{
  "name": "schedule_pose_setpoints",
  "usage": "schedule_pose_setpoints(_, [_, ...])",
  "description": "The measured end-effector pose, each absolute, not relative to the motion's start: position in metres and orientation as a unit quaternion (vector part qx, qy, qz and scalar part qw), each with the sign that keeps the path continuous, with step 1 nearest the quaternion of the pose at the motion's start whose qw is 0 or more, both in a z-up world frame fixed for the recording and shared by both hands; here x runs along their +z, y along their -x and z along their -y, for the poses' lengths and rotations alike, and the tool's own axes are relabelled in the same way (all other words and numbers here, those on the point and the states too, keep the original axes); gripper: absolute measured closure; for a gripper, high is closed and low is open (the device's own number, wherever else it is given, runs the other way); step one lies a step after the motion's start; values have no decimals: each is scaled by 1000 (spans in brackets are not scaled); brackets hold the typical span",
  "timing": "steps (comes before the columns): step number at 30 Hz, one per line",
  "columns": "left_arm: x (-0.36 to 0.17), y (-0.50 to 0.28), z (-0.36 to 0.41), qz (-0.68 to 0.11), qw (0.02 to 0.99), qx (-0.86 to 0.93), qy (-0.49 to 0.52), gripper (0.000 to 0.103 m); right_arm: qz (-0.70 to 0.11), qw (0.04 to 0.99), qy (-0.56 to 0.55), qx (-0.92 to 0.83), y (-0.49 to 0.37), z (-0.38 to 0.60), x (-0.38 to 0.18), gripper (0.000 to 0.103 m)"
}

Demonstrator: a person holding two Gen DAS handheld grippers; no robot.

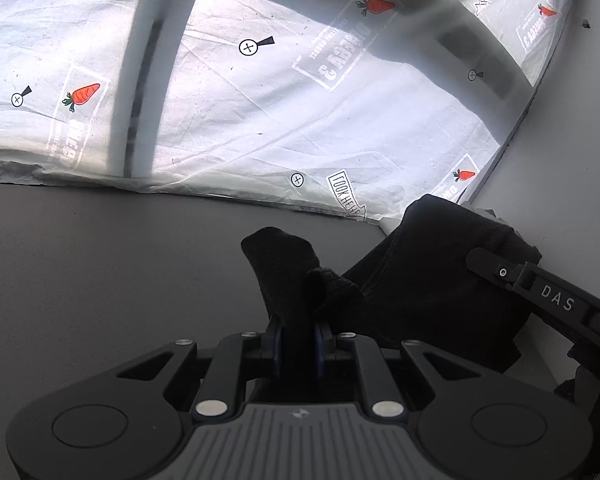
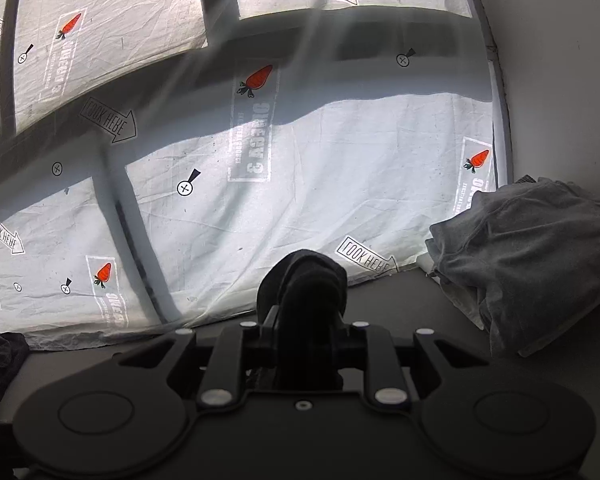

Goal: Fold clothes
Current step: 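Carry the sweater with both tools onto the grey clothes stack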

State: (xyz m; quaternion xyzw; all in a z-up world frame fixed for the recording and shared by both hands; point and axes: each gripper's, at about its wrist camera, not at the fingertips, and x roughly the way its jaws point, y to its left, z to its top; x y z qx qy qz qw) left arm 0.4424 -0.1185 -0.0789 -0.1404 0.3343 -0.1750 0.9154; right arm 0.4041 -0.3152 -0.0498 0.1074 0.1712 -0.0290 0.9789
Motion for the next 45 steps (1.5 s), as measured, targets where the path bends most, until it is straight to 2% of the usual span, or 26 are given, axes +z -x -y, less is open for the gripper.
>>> schedule_pose_setpoints(4, [-77, -441, 166, -338, 915, -146, 164, 87, -172, 980, -103, 4, -415, 369, -40, 81])
schedule_pose_setpoints(13, [-38, -466, 287, -301, 922, -155, 185, 87, -149, 984, -101, 9, -446, 498, -21, 81])
schedule_pose_setpoints(28, [10, -586, 443, -275, 909, -249, 190, 87, -69, 983, -148, -87, -512, 671, -2, 81])
schedule_pose_setpoints(32, [-2, -619, 467, -283, 910, -256, 161, 87, -61, 976, -172, -117, -525, 706, -15, 81])
schedule_pose_setpoints(34, [-22, -635, 474, -308, 905, -245, 159, 87, -93, 967, -190, -144, -533, 723, -43, 81])
schedule_pose_setpoints(36, [-42, -648, 475, -334, 901, -227, 162, 91, -120, 953, -223, -167, -539, 740, -72, 80])
schedule_pose_setpoints(39, [-68, -665, 467, -364, 891, -212, 168, 89, -139, 928, -290, -187, -542, 761, -111, 75])
schedule_pose_setpoints(45, [-80, -672, 463, -369, 890, -218, 154, 84, -151, 935, -252, -197, -557, 754, -116, 64])
